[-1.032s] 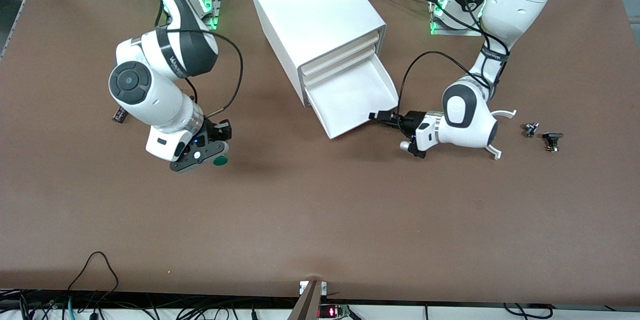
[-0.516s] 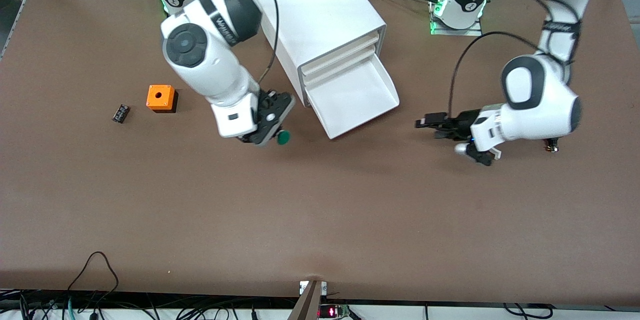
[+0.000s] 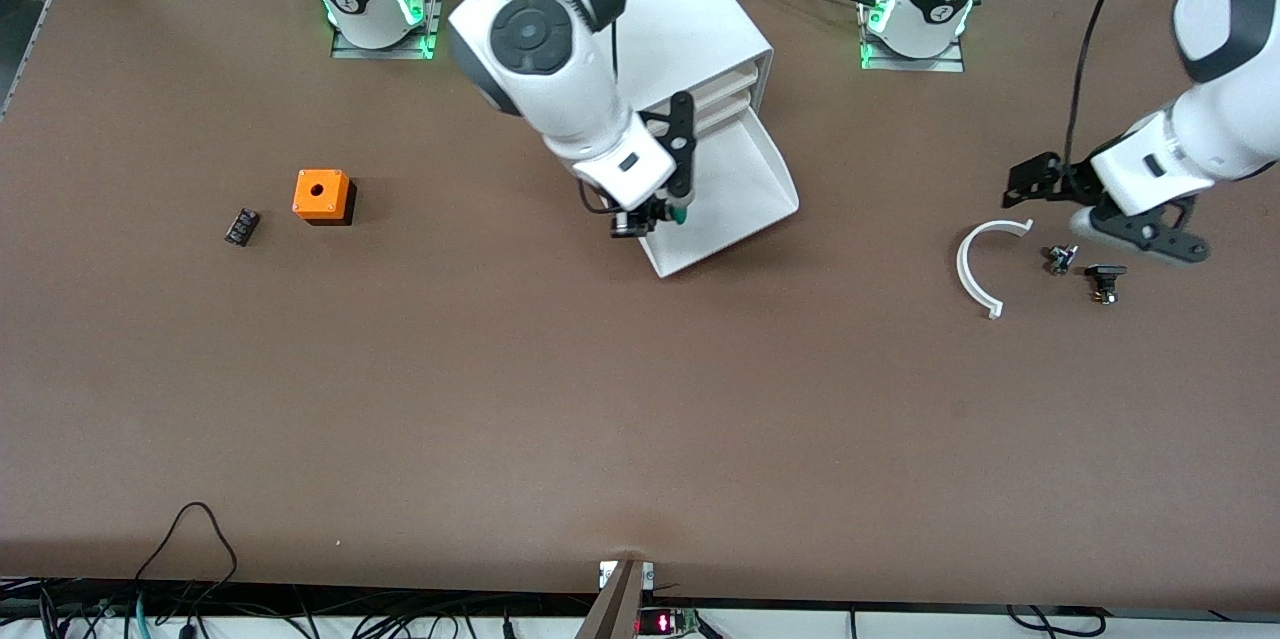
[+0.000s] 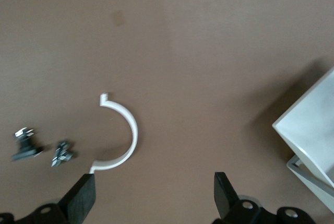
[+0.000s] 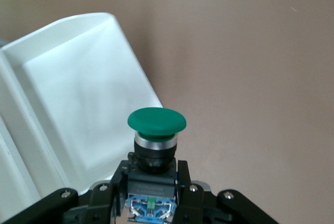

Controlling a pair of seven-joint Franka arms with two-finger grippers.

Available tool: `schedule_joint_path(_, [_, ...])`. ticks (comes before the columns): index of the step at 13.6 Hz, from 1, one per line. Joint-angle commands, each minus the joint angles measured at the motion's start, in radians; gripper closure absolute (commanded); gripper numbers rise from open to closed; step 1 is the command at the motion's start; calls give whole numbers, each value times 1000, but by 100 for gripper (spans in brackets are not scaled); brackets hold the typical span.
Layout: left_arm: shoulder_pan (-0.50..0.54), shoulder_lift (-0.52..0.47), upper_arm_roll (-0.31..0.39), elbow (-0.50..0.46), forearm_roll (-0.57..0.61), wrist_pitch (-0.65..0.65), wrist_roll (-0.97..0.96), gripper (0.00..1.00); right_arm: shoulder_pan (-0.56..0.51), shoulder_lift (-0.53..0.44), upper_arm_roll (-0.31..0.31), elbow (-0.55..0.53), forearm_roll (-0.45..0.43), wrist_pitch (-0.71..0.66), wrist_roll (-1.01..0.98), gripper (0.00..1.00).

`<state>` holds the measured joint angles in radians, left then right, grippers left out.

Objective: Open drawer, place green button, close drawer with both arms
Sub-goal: 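Carry the button over the drawer with the right gripper while the left gripper withdraws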

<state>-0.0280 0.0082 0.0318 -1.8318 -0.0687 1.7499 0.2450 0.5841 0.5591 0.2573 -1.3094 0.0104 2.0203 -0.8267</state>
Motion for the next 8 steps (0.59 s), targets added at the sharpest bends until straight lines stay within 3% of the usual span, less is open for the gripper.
schedule_joint_path(1, [-10,12,19,88,102,-63,-56,0,84,51,-4,44,-78,12,-52,71])
schedule_joint_path(6, [-21,19,46,126,103,-61,-43,0,141,126,-4,42,-171,11,-101,71])
schedule_joint_path(8, [-23,19,56,128,116,-40,102,0,161,154,-4,41,-197,12,-98,71])
